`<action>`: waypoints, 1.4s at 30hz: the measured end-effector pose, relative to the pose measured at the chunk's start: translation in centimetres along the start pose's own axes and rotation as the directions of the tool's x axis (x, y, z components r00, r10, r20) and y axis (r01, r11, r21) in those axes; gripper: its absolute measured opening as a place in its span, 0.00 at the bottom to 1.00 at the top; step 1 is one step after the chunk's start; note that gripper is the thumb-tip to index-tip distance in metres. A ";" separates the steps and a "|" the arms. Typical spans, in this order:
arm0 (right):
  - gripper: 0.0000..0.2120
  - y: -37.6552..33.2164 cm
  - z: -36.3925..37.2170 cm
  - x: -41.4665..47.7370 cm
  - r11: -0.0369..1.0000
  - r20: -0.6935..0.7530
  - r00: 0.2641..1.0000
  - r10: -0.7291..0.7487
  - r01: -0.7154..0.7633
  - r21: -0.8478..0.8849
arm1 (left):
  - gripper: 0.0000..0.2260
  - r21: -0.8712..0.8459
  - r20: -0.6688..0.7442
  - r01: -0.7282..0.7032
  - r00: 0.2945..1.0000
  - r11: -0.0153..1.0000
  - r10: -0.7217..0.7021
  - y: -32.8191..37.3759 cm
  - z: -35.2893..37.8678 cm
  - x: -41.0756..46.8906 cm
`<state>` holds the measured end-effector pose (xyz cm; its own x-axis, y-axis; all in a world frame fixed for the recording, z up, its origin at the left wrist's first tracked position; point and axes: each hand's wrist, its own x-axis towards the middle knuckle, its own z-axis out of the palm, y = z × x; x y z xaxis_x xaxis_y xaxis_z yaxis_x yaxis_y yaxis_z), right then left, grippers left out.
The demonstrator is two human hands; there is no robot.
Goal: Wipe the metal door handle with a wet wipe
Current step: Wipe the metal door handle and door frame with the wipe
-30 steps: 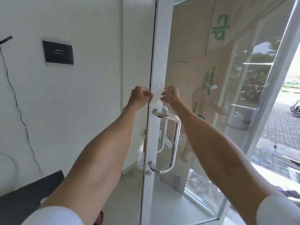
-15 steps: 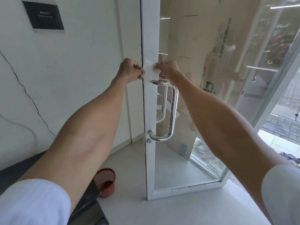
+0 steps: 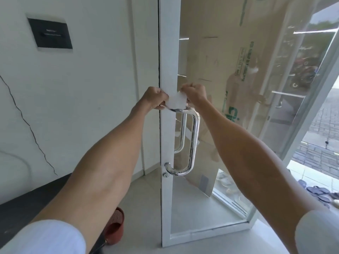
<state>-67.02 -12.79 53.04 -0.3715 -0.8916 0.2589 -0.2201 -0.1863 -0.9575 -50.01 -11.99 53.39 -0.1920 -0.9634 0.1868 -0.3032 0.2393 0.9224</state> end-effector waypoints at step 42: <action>0.13 0.5 1.6 -3.0 0.595 0.229 0.935 -0.269 0.349 -0.724 | 0.14 0.394 -0.327 -0.275 0.850 0.877 0.413 -1.2 0.8 2.9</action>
<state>-64.60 -10.86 51.61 -0.0814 -0.8784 0.4710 -0.9135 -0.1233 -0.3877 -50.97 -14.94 52.56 0.0169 -0.7596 0.6502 -0.5808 0.5219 0.6248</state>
